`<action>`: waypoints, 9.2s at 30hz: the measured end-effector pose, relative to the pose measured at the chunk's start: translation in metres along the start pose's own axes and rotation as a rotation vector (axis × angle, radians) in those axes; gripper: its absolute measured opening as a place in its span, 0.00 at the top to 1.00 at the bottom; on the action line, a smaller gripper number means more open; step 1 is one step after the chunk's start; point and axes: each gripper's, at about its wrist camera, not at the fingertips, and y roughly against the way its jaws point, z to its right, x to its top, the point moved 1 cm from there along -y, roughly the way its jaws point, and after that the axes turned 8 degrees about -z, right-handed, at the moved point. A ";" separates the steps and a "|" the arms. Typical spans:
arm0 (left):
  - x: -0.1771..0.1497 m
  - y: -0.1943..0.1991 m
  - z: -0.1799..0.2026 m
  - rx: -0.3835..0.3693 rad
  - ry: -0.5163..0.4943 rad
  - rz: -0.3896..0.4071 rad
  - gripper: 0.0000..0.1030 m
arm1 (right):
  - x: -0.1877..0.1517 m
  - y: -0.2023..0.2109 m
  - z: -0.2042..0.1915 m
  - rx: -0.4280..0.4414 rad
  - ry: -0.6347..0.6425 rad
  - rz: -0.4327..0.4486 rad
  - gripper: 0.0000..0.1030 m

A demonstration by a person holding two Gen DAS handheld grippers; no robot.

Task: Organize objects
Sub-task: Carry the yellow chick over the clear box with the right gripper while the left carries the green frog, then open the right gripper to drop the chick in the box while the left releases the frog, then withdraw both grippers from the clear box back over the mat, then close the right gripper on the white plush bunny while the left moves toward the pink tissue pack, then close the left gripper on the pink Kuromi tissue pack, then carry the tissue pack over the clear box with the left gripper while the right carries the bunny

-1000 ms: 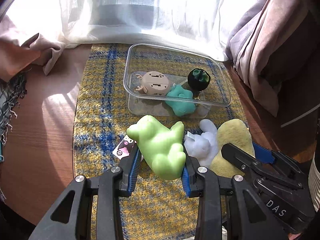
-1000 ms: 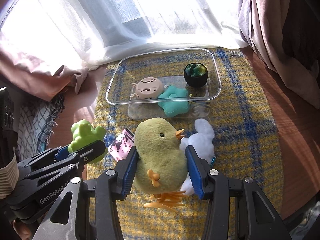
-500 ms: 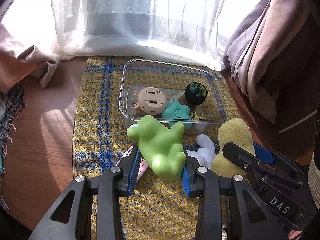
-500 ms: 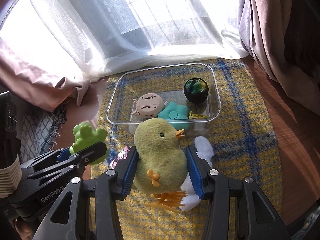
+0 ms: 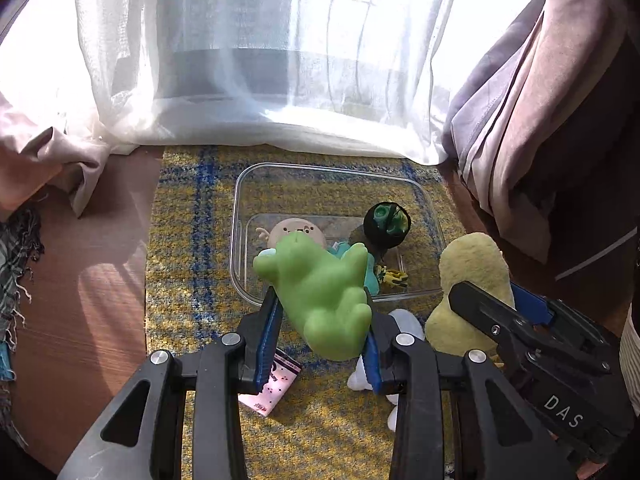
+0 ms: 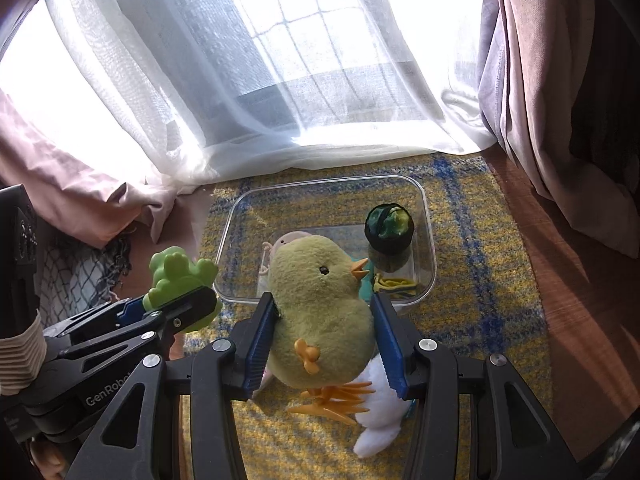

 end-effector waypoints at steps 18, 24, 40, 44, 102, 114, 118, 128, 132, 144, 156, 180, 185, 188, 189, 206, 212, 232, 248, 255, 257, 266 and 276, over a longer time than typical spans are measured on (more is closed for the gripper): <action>0.052 -0.031 -0.005 0.029 -0.024 -0.066 0.65 | 0.060 -0.032 0.003 -0.042 0.017 -0.045 0.53; 0.062 -0.055 -0.010 0.046 -0.022 -0.115 0.65 | 0.072 -0.055 0.008 -0.058 0.013 -0.085 0.53; 0.062 -0.103 -0.014 0.050 -0.035 -0.232 0.65 | 0.082 -0.106 0.015 -0.083 0.032 -0.180 0.53; 0.060 -0.108 -0.015 0.056 -0.035 -0.246 0.64 | 0.082 -0.112 0.017 -0.085 0.029 -0.194 0.53; -0.050 0.008 -0.023 0.149 -0.008 -0.020 0.08 | -0.020 -0.004 0.009 -0.110 0.044 -0.127 0.36; -0.076 -0.004 -0.017 0.143 -0.005 -0.057 0.08 | -0.043 -0.007 0.020 -0.114 0.061 -0.177 0.36; -0.085 -0.013 -0.016 0.141 0.007 -0.078 0.08 | -0.049 -0.013 0.026 -0.117 0.070 -0.207 0.36; -0.098 -0.032 -0.017 0.136 0.048 -0.124 0.08 | -0.058 -0.036 0.039 -0.102 0.105 -0.306 0.36; -0.102 -0.040 -0.019 0.144 0.069 -0.143 0.08 | -0.059 -0.044 0.042 -0.101 0.127 -0.338 0.29; -0.108 -0.064 -0.028 0.195 0.127 -0.195 0.08 | -0.060 -0.075 0.048 -0.104 0.196 -0.442 0.29; -0.116 -0.090 -0.038 0.227 0.184 -0.255 0.08 | -0.066 -0.108 0.052 -0.110 0.271 -0.545 0.28; -0.115 -0.105 -0.043 0.197 0.080 -0.319 0.08 | -0.074 -0.117 0.049 -0.094 0.241 -0.519 0.42; -0.109 -0.106 -0.037 0.179 0.006 -0.325 0.09 | -0.076 -0.109 0.047 -0.078 0.197 -0.493 0.42; -0.105 -0.107 -0.035 0.178 -0.042 -0.327 0.09 | -0.075 -0.103 0.050 -0.082 0.166 -0.474 0.42; -0.104 -0.108 -0.034 0.178 -0.057 -0.328 0.10 | -0.076 -0.100 0.050 -0.084 0.154 -0.467 0.42; -0.075 -0.135 -0.029 0.180 -0.227 -0.352 0.23 | -0.086 -0.101 0.044 -0.138 0.001 -0.406 0.42; -0.072 -0.141 -0.025 0.208 -0.250 -0.339 0.21 | -0.087 -0.103 0.039 -0.141 -0.018 -0.388 0.42; -0.071 -0.119 -0.018 0.099 -0.157 -0.276 0.78 | -0.084 -0.087 0.030 -0.117 -0.020 -0.319 0.42; -0.081 -0.073 -0.017 0.040 -0.116 -0.173 0.80 | -0.086 -0.057 0.025 -0.076 0.007 -0.250 0.42; -0.088 -0.038 -0.020 0.010 -0.109 -0.126 0.80 | -0.082 -0.034 0.019 -0.058 0.025 -0.191 0.42; -0.086 -0.034 -0.019 0.001 -0.106 -0.116 0.80 | -0.080 -0.027 0.017 -0.049 0.031 -0.175 0.42; -0.067 -0.015 -0.012 -0.003 -0.097 -0.075 0.79 | -0.057 -0.008 0.012 -0.026 0.047 -0.118 0.42; -0.032 -0.006 -0.007 -0.011 -0.096 -0.041 0.79 | -0.020 -0.005 0.012 0.001 0.034 -0.075 0.42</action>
